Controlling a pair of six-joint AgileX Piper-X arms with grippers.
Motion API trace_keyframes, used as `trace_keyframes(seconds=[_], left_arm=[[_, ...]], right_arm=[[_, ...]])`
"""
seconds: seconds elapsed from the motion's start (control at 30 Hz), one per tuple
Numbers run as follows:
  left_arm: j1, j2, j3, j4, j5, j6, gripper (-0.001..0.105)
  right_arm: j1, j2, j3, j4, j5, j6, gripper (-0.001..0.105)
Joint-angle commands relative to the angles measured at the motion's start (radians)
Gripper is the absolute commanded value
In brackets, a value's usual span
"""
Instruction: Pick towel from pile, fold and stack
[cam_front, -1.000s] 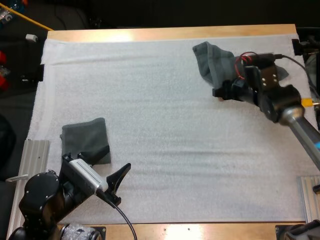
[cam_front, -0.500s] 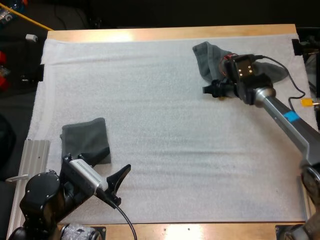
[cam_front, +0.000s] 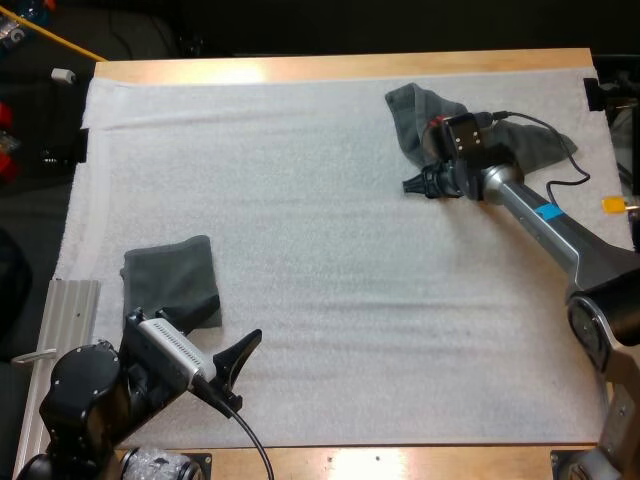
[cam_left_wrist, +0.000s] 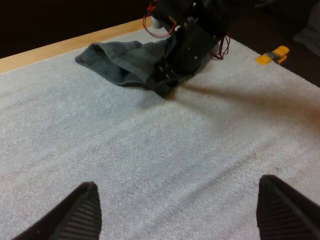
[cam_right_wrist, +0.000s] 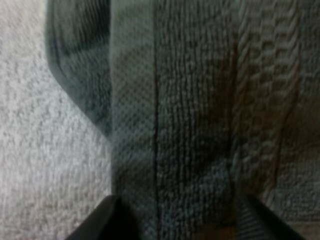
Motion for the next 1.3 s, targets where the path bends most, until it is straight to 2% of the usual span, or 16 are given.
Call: trace_keyframes(seconds=[0.0,0.2,0.3,0.37,0.4,0.6,1.0,1.27], left_arm=[[-0.003,0.003,-0.007,-0.005,0.004,-0.008,0.063],[-0.003,0.003,-0.007,-0.005,0.004,-0.008,0.063],[-0.003,0.003,-0.007,-0.005,0.004,-0.008,0.063],[-0.003,0.003,-0.007,-0.005,0.004,-0.008,0.063],[-0.003,0.003,-0.007,-0.005,0.004,-0.008,0.063],[-0.003,0.003,-0.007,-0.005,0.004,-0.008,0.063],[-0.003,0.003,-0.007,-0.005,0.004,-0.008,0.063],[-0.003,0.003,-0.007,-0.005,0.004,-0.008,0.063]], right_arm=[[0.003,-0.001,-0.011,0.001,0.012,-0.012,0.043],[0.003,0.009,-0.011,0.001,-0.011,-0.040,0.040],[0.003,0.013,-0.011,0.020,-0.011,-0.043,0.022],[0.003,0.010,-0.014,0.046,-0.011,-0.043,0.005],[0.005,0.008,-0.015,0.056,-0.011,-0.043,0.001],[0.036,-0.084,-0.019,0.164,0.006,-0.057,0.000],[0.136,-0.410,-0.019,0.320,-0.021,-0.073,0.000],[0.271,-0.464,-0.013,0.566,-0.028,-0.053,0.000]])
